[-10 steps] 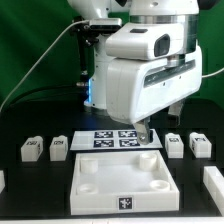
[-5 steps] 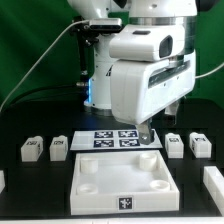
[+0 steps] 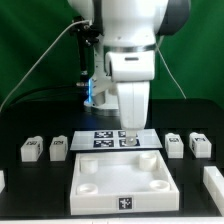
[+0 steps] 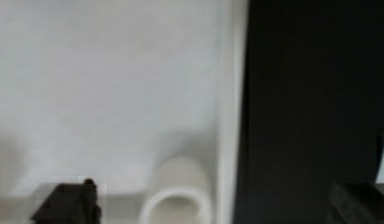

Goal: Assemble one leg

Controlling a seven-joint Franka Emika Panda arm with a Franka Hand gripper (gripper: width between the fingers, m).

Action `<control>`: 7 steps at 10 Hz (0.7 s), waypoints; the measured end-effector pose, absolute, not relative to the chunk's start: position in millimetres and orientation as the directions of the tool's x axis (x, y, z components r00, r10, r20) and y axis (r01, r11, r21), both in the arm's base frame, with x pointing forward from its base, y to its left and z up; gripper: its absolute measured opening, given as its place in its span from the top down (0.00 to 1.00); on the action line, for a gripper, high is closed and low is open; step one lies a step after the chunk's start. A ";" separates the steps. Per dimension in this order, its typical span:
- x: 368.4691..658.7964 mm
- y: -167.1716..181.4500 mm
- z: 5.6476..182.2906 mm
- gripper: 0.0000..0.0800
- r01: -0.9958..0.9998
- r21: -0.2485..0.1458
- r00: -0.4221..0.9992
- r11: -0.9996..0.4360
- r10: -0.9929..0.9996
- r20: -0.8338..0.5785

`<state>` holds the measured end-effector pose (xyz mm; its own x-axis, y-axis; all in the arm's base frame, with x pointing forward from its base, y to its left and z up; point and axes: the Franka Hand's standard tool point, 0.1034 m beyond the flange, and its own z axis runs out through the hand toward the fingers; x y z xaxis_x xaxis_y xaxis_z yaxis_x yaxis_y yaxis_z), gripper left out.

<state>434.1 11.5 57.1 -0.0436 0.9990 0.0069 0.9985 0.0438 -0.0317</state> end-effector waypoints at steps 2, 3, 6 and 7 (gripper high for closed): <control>427.0 2.6 35.7 0.19 0.999 -0.042 -0.019 0.019 1.000 0.018; 426.5 2.1 25.1 0.19 0.999 -0.040 -0.013 0.014 1.000 0.024; 431.5 2.5 9.8 0.19 0.999 -0.033 -0.001 0.002 0.999 0.032; 431.6 2.5 9.9 0.20 0.999 -0.033 0.004 -0.003 0.999 0.032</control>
Offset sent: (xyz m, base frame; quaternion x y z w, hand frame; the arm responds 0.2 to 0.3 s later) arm 0.0232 -0.0010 -0.0299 -0.0308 0.0152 0.0002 0.9994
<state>431.6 2.5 9.9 0.0036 0.9995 0.0321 0.9995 -0.0026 -0.0327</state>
